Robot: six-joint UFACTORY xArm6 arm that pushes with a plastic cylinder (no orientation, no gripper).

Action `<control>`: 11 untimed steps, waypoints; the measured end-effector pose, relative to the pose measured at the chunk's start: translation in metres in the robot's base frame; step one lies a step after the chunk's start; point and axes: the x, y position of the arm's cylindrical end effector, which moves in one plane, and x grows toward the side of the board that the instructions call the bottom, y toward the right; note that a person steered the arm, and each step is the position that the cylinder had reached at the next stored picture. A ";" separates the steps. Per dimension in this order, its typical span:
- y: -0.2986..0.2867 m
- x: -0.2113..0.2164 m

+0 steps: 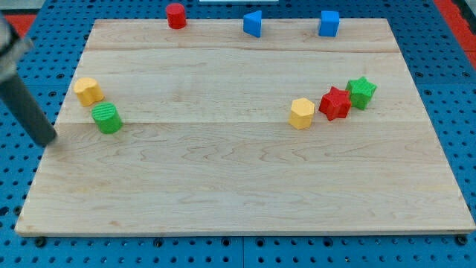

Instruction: Push yellow hexagon towards bottom right

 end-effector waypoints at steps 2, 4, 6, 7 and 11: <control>0.237 -0.050; 0.333 -0.077; 0.331 -0.010; 0.340 -0.069; 0.432 0.016</control>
